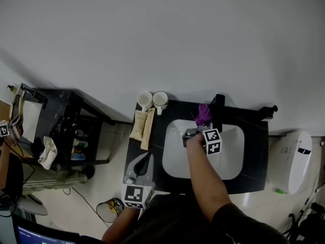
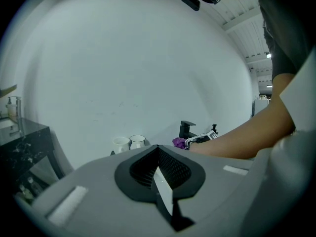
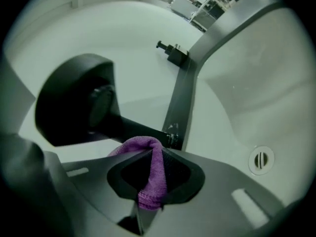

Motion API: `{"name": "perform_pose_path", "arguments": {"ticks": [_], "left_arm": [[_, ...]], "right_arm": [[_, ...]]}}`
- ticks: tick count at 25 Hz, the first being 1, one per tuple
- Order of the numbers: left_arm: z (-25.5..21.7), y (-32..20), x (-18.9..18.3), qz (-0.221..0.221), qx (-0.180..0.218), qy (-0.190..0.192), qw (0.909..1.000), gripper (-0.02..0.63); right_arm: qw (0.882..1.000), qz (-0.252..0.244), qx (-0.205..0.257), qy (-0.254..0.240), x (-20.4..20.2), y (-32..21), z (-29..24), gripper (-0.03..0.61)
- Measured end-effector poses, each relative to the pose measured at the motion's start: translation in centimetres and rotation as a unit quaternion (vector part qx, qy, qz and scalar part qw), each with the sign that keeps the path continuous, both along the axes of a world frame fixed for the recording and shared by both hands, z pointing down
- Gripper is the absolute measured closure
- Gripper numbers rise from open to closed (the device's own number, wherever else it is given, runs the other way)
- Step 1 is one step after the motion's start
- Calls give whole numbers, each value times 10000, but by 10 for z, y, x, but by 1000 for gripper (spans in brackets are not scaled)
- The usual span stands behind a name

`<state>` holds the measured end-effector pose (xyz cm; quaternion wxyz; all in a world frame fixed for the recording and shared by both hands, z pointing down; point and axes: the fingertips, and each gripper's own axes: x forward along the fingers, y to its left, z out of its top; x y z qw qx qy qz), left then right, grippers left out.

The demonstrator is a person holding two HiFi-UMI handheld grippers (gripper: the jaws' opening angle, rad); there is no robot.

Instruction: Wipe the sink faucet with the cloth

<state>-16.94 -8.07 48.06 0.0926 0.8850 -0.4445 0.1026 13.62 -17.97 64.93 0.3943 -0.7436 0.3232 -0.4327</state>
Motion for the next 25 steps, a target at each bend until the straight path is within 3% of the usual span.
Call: {"name": "perform_pose_path", "arguments": {"ticks": [11,17,19,21,25], "left_arm": [[-5,3,18,-33,60,41,10000,597],[-5,14,38,-42,-85,113,9999,597],[-3,20,48,-24,-99,177,9998,597],[-10,23,60,-38,-146,356,9993,597],[-18,27,78,-32,-207,706,9973,597]], "right_arm": [[9955,-899,274,130,-4,-2,6,523],[9761,-2006,410,732,-45,11,-19,523],[9660,-2379,471,894,-65,17,-32,522],[9479,-2886,540,1234,-81,22,-50,522],[8924,-3759,788,2368,-99,31,-107,520]]}}
